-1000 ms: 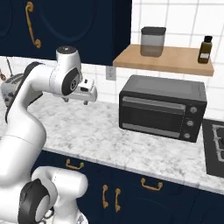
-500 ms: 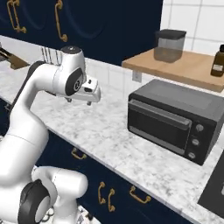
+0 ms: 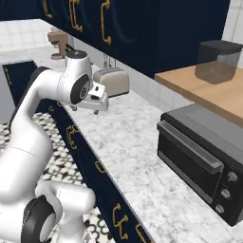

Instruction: Take a straw from the drawer in front and place it inside the glass cup on the dining counter.

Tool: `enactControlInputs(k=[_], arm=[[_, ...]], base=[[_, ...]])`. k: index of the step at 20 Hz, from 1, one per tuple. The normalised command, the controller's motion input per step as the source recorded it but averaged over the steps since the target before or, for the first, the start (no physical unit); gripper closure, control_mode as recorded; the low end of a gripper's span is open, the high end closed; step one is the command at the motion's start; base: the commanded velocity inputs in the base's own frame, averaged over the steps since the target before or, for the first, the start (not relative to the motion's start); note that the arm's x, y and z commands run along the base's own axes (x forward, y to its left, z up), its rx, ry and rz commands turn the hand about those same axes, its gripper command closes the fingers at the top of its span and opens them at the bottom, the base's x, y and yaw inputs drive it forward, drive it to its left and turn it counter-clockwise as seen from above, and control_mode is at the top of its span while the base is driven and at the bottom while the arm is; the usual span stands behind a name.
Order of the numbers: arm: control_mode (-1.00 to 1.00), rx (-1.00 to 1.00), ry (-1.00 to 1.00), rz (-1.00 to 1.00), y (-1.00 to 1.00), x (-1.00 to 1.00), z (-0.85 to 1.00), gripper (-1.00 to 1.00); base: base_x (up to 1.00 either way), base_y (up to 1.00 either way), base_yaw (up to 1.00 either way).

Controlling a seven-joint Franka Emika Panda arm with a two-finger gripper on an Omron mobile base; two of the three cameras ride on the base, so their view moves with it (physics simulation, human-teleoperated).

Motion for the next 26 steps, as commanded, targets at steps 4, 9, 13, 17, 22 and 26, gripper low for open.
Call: enactControlInputs(k=[4,9,13,17,22,26], arm=[[1.0,0.0,0.0,0.0,0.0,0.0,0.0,-1.0],[1.0,0.0,0.0,0.0,0.0,0.0,0.0,-1.0],[1.0,0.0,0.0,0.0,0.0,0.0,0.0,-1.0],[1.0,0.0,0.0,0.0,0.0,0.0,0.0,-1.0],[-1.0,0.0,0.0,0.0,-0.19,-0.08,0.0,-1.0],[-1.0,-0.23,-0.09,0.0,0.15,-0.01,-0.29,-1.0]], base=[[0.01,-0.6,0.47],[-0.06,-0.49,0.33],[0.0,-0.63,0.11],[-0.07,-0.64,-0.01],[-0.02,-0.09,-0.01],[0.0,0.0,0.0]])
